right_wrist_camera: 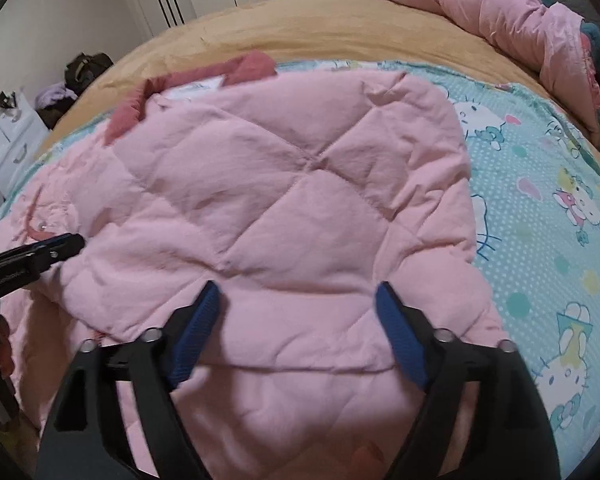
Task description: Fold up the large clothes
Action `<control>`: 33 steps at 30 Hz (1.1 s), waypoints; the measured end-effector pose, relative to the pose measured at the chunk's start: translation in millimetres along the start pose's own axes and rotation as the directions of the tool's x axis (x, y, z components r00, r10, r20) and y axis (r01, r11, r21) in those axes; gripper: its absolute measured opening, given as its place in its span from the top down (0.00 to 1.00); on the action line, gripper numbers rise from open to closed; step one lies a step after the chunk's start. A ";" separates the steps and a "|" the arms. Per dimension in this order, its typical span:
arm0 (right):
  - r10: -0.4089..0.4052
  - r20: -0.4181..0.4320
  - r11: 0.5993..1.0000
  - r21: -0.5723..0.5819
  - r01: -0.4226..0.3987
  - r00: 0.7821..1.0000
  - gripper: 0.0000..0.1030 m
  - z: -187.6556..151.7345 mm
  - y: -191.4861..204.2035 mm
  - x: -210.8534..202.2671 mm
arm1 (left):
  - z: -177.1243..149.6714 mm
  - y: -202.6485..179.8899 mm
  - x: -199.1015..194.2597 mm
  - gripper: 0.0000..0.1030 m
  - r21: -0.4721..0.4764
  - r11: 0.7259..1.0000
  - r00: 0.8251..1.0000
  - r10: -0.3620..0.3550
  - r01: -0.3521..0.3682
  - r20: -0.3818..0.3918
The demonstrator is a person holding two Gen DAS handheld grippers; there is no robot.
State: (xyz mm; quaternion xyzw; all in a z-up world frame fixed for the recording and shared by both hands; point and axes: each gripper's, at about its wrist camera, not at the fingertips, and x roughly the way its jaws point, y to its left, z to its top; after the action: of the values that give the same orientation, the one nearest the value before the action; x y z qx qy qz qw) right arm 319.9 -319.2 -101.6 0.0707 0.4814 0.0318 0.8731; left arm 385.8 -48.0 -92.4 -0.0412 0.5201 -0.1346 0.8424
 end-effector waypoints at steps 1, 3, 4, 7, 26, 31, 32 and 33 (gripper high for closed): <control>-0.007 0.014 1.000 0.003 0.007 1.000 0.11 -2.0 0.7 -5.4 | -1.3 -1.2 -6.1 0.55 -0.001 1.000 1.000 -0.017 0.017 0.005; -0.015 0.039 1.000 0.012 0.015 0.999 0.05 -5.0 0.6 -17.3 | -4.1 -4.5 -17.4 0.38 0.006 1.000 0.999 -0.029 0.028 0.023; -0.013 0.050 1.000 0.017 0.012 0.999 0.04 -6.3 1.1 -23.8 | -5.7 -7.0 -24.5 0.32 0.020 0.999 0.999 -0.031 0.030 0.033; -0.003 0.078 1.000 0.029 0.001 0.997 0.04 -7.8 2.7 -36.8 | -9.8 -9.6 -44.6 0.12 0.033 0.999 0.998 -0.021 0.019 0.062; 0.049 0.284 0.998 -0.042 -0.039 0.958 0.04 -10.4 69.8 -120.1 | -39.1 58.8 -155.4 0.09 -0.082 0.996 0.963 0.050 -0.030 0.264; 0.093 0.281 0.995 -0.067 -0.077 0.955 0.04 -10.6 94.4 -120.6 | -47.2 81.4 -173.4 0.09 -0.110 0.990 0.949 0.118 -0.090 0.292; 0.094 0.281 0.994 -0.071 -0.077 0.955 0.04 -10.5 99.2 -119.6 | -49.4 88.0 -176.1 0.09 -0.118 0.988 0.946 0.130 -0.099 0.297; 0.098 0.280 0.994 -0.077 -0.079 0.955 0.04 -10.6 104.6 -118.6 | -51.9 96.8 -179.1 0.09 -0.131 0.986 0.944 0.138 -0.103 0.300</control>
State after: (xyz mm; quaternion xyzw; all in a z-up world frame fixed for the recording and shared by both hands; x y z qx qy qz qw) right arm 248.9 -229.5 8.1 0.0675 0.3467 0.0762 0.9324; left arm 281.8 96.9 18.6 -0.0773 0.3906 -0.0450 0.9162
